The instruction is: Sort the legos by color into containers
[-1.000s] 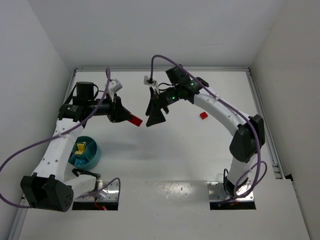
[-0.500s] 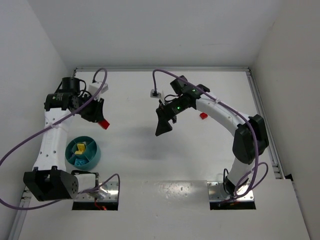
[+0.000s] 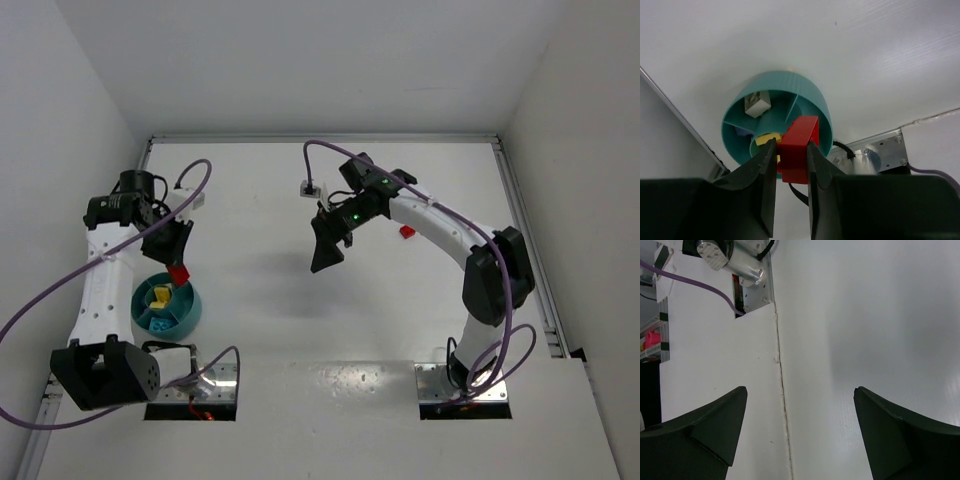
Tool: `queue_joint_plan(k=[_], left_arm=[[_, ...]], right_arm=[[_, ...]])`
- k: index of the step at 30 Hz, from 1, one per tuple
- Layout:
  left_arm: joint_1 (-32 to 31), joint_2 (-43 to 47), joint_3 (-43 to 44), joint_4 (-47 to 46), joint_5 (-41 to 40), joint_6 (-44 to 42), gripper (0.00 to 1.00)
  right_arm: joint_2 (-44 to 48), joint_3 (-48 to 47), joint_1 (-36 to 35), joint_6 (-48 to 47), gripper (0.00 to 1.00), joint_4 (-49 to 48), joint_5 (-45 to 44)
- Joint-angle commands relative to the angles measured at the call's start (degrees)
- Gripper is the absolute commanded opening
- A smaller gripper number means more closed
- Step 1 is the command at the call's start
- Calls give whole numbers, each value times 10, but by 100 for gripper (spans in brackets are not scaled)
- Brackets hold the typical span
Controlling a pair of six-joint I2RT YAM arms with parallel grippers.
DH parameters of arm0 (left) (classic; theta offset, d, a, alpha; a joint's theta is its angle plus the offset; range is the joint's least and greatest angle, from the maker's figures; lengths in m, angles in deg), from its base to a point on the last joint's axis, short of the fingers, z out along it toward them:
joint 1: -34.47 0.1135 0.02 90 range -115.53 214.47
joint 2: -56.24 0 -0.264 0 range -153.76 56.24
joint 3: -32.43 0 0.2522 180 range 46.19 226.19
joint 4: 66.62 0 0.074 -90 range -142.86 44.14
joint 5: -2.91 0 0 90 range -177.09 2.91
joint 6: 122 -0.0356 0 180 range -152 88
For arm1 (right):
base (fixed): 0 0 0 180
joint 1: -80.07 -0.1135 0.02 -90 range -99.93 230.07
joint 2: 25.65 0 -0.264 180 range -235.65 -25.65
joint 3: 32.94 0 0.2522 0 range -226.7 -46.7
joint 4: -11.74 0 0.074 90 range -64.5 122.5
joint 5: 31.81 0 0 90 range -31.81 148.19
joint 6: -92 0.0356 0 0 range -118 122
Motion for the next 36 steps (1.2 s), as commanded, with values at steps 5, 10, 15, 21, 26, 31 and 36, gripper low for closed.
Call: queue_joint_plan(k=[5, 10, 15, 21, 26, 31, 36], left_arm=[[5, 40, -43, 10, -37, -5, 0], [5, 46, -75, 10, -37, -10, 0], [5, 46, -98, 10, -32, -15, 1], [5, 52, -114, 10, -37, -21, 13], [5, 57, -130, 10, -47, -21, 26], [5, 73, -130, 4, -53, -31, 78], [5, 80, -117, -1, -53, -31, 95]], right_arm=[[-5, -8, 3, -9, 87, -10, 9], [-5, -8, 3, -9, 87, -10, 9], [-5, -3, 3, -9, 87, -10, 9], [-10, -3, 3, -9, 87, -10, 3], [-10, 2, 3, -9, 87, -10, -2], [-10, 8, 3, -9, 87, -10, -7], [2, 25, 3, -4, 87, -32, -20]])
